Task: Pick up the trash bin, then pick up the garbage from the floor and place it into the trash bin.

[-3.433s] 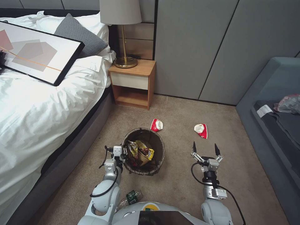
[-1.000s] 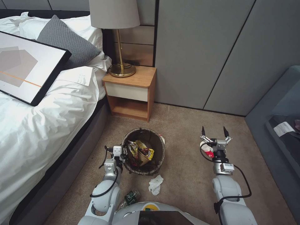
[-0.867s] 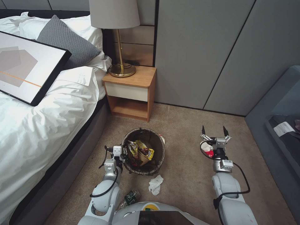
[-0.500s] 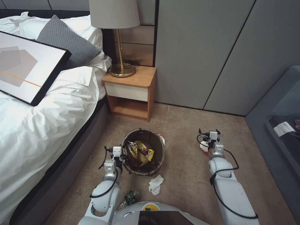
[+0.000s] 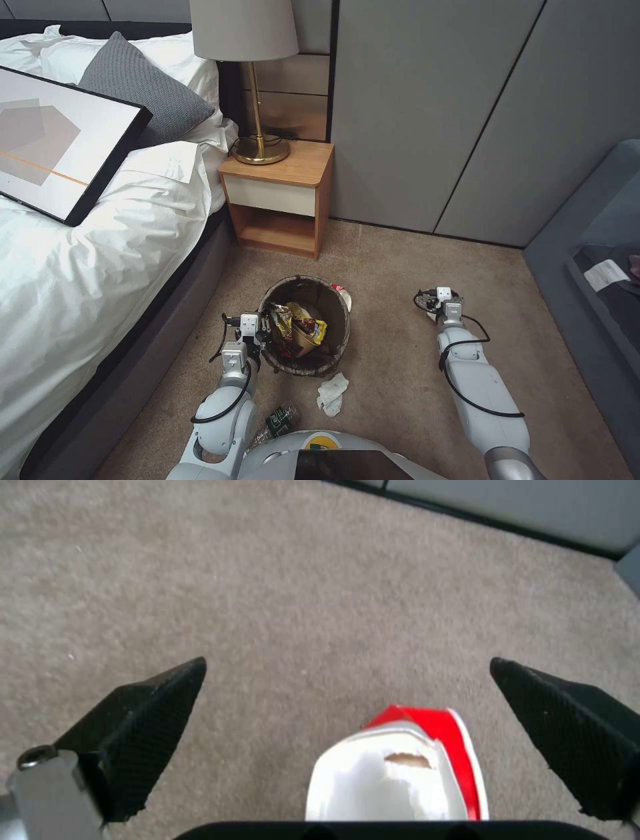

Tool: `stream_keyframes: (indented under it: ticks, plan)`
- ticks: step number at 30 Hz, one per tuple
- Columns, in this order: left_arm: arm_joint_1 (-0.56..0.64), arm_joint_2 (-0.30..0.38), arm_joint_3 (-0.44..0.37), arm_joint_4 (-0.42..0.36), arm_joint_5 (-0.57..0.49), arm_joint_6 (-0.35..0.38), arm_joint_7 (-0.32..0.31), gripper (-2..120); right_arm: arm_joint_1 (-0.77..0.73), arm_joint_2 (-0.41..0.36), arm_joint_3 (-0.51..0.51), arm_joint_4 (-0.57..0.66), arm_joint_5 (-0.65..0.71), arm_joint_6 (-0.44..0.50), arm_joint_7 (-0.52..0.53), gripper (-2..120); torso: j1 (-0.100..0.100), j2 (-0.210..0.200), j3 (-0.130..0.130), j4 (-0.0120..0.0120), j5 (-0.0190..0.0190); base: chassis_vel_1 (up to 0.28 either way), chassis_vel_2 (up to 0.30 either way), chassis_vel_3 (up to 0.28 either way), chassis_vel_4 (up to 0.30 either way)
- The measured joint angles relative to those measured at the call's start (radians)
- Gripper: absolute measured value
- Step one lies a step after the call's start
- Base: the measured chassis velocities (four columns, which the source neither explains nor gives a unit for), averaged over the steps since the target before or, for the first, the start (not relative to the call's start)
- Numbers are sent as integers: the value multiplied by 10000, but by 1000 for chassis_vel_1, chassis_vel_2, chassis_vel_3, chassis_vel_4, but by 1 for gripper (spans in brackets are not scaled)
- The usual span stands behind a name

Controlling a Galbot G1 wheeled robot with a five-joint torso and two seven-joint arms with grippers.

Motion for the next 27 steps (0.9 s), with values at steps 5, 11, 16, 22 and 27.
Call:
stream_keyframes:
  ticks: [5, 11, 16, 22, 27]
  plan:
    - [30, 29, -1, -7, 4, 0, -3, 5, 198, -84, 56, -451, -113, -52, 129, 100, 0, 0, 0, 1, -1, 0, 0, 0, 0]
    - [44, 40, 25, -20, 11, 0, -5, 5, 291, -161, 137, -837, -176, -78, 353, 100, 0, 0, 0, 0, -1, 0, 0, 0, 0]
    - [56, 42, 50, -34, 28, 0, -6, 5, 561, -198, 194, -1532, -183, -75, 621, 100, 0, 1, 0, 0, -1, 0, 0, 0, 0]
    - [62, 47, 25, -66, 28, 3, -7, 5, 779, -194, 197, -2078, -122, -105, 680, 100, 0, 1, -1, 0, -1, 0, 0, 0, 0]
    - [75, 38, 15, -70, 32, 4, -10, 5, 924, -171, 162, -2402, 69, -169, 572, 100, 0, 1, -1, 1, -1, 0, 0, 0, 0]
